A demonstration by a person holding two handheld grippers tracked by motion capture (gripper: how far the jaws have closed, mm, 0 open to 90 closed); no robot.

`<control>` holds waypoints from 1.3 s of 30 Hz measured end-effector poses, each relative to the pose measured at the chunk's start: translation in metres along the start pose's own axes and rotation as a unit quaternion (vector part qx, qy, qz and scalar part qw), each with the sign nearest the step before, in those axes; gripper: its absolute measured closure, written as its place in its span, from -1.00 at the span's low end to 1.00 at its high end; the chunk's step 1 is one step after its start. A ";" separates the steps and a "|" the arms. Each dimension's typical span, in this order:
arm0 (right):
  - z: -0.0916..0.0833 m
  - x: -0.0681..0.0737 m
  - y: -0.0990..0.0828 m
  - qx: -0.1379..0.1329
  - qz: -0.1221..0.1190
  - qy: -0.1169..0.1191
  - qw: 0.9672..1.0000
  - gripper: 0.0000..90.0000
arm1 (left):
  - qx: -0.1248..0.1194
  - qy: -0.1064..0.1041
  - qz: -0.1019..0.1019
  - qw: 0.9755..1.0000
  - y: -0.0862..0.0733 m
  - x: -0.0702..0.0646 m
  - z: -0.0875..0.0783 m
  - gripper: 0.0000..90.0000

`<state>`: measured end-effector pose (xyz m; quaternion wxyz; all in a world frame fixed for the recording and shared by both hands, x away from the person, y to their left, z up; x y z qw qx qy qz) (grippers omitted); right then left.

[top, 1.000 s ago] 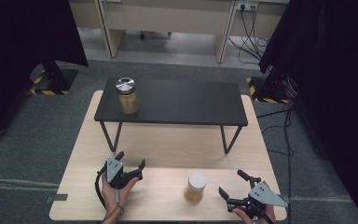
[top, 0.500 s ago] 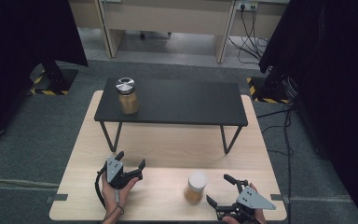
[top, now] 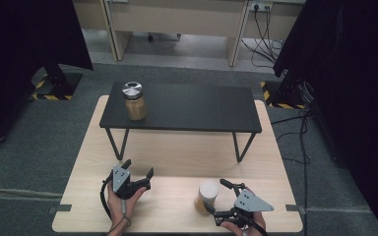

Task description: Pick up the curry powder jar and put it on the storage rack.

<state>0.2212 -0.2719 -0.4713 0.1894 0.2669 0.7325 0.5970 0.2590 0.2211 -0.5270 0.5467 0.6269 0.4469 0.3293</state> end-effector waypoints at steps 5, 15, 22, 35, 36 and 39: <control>0.007 -0.002 -0.002 -0.001 0.004 0.009 1.000 -0.67 | 0.000 0.000 0.000 1.000 0.000 0.000 0.000 -0.89; 0.017 -0.008 -0.006 -0.003 0.011 0.023 1.000 -0.49 | 0.001 0.000 0.005 1.000 0.000 -0.001 0.000 -0.89; 0.020 -0.009 -0.006 -0.001 0.008 0.030 1.000 -0.30 | 0.001 -0.001 0.004 1.000 0.000 0.000 0.000 -0.89; 0.018 -0.008 -0.003 0.004 0.003 0.024 1.000 -0.25 | 0.002 -0.001 0.002 1.000 0.000 0.000 0.000 -0.89; 0.018 -0.008 -0.003 0.004 0.004 0.023 1.000 -0.25 | 0.001 -0.001 0.002 1.000 0.000 0.000 0.000 -0.89; 0.018 -0.008 -0.001 0.009 0.008 0.023 1.000 -0.25 | 0.002 -0.001 0.003 1.000 0.001 0.000 0.000 -0.89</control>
Point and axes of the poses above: each handheld gripper's, and its own axes: z roughly forward along the jaws, y roughly out of its top, x roughly to its left, the point moved 4 cm from there along z, roughly forward along the jaws, and after that the axes turned 3 degrees about z, right-handed, at the moved point
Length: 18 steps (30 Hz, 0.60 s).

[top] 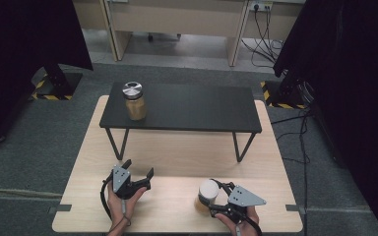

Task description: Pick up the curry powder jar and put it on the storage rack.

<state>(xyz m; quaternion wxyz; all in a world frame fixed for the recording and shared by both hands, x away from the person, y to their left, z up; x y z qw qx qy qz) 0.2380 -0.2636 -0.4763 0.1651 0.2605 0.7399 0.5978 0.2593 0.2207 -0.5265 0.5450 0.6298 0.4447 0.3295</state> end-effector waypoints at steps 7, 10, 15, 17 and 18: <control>-0.006 0.001 0.010 -0.001 0.008 -0.001 1.000 -0.25 | 0.001 -0.001 0.001 1.000 0.000 0.000 0.000 -0.89; -0.010 0.001 0.016 -0.002 0.010 -0.003 1.000 -0.25 | 0.001 -0.001 0.001 1.000 0.000 0.000 0.000 -0.89; -0.016 0.001 0.027 -0.003 0.019 -0.005 1.000 -0.25 | 0.001 -0.001 0.001 1.000 0.000 0.000 0.000 -0.89; -0.020 0.000 0.035 -0.002 0.020 -0.008 1.000 -0.25 | 0.001 -0.001 0.001 1.000 0.000 0.000 0.000 -0.89; -0.021 0.000 0.037 -0.003 0.020 -0.009 1.000 -0.25 | 0.001 -0.001 0.001 1.000 0.000 0.000 0.000 -0.89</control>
Point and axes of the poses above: each handheld gripper's, and its own axes: z roughly forward along the jaws, y roughly out of its top, x roughly to its left, the point moved 4 cm from there along z, roughly forward along the jaws, and after that the axes turned 3 degrees about z, right-handed, at the moved point
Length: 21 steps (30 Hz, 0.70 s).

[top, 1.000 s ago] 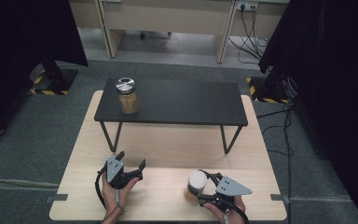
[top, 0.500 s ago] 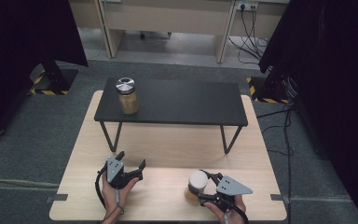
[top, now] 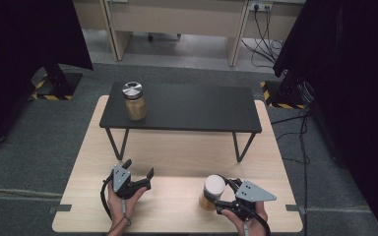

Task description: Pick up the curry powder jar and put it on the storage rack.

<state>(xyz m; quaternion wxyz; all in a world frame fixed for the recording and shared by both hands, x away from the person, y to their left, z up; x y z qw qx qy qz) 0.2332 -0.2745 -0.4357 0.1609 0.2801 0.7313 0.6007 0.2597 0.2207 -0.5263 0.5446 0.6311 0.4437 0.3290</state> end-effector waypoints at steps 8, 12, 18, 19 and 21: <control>-0.011 -0.003 0.025 -0.002 0.002 -0.009 1.000 -0.25 | 0.001 0.000 -0.001 1.000 0.000 0.000 0.000 -0.89; -0.014 -0.005 0.035 0.000 0.002 -0.010 1.000 -0.25 | 0.001 0.000 0.000 1.000 0.000 0.000 0.000 -0.89; -0.018 -0.008 0.055 -0.004 0.007 -0.009 1.000 -0.24 | 0.002 0.000 0.000 1.000 0.001 0.000 0.001 -0.89; -0.019 -0.009 0.061 -0.004 0.006 -0.010 1.000 -0.24 | 0.002 0.001 0.001 1.000 0.001 -0.001 0.001 -0.89; -0.020 -0.010 0.068 -0.005 0.006 -0.010 1.000 -0.25 | 0.003 0.000 0.002 1.000 0.001 -0.001 0.001 -0.89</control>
Point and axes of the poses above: each handheld gripper's, and its own axes: z roughly forward along the jaws, y roughly out of its top, x roughly to its left, the point moved 4 cm from there along z, roughly forward along the jaws, and after that the axes turned 3 degrees about z, right-handed, at the moved point
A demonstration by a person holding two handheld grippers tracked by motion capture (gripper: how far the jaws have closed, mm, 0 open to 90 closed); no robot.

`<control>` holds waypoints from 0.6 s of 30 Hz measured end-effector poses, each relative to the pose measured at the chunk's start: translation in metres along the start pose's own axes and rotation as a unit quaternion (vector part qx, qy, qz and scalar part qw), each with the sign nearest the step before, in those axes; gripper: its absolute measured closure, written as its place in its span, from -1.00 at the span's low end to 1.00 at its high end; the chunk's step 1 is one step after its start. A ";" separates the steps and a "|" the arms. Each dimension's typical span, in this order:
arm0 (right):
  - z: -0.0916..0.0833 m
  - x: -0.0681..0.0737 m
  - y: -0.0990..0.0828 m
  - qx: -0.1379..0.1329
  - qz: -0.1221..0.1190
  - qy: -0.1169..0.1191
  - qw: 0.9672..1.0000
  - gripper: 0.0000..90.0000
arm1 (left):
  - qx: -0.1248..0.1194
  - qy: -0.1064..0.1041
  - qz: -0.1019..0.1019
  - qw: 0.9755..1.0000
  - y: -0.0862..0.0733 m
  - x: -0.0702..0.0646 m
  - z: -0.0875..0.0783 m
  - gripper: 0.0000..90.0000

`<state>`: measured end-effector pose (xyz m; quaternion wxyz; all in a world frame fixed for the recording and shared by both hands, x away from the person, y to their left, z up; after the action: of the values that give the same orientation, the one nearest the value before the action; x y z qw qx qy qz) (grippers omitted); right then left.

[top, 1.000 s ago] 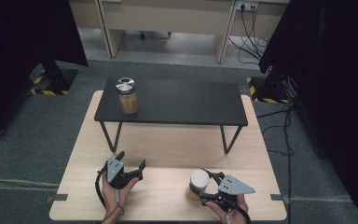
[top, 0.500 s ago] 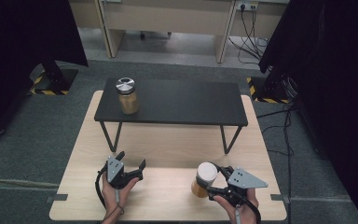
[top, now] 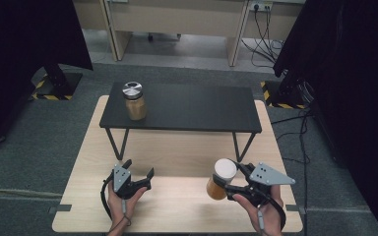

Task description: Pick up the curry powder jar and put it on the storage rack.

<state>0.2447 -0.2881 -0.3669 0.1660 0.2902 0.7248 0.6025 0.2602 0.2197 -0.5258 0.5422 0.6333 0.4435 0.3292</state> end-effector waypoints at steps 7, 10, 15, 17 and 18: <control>0.000 -0.003 0.024 0.002 -0.008 0.001 1.000 -0.24 | 0.000 0.000 -0.002 1.000 0.000 0.000 0.000 -0.89; 0.001 -0.005 0.031 0.004 -0.006 0.004 1.000 -0.24 | 0.001 0.000 -0.001 1.000 0.000 0.000 0.000 -0.89; 0.003 -0.007 0.046 0.005 -0.014 0.004 1.000 -0.24 | 0.002 0.001 0.000 1.000 0.001 0.000 0.000 -0.89; 0.004 -0.008 0.049 0.003 -0.015 0.002 1.000 -0.24 | 0.002 0.001 0.000 1.000 0.001 0.000 0.000 -0.89; 0.004 -0.008 0.052 0.002 -0.014 0.001 1.000 -0.24 | 0.002 0.000 0.000 1.000 0.001 0.000 0.000 -0.89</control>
<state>0.2651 -0.2844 -0.3188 0.1729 0.2794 0.7303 0.5989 0.2605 0.2195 -0.5253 0.5405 0.6344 0.4441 0.3288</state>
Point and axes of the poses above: each handheld gripper's, and its own axes: z roughly forward along the jaws, y roughly out of its top, x roughly to its left, the point moved 4 cm from there along z, roughly forward along the jaws, and after that the axes turned 3 degrees about z, right-handed, at the moved point
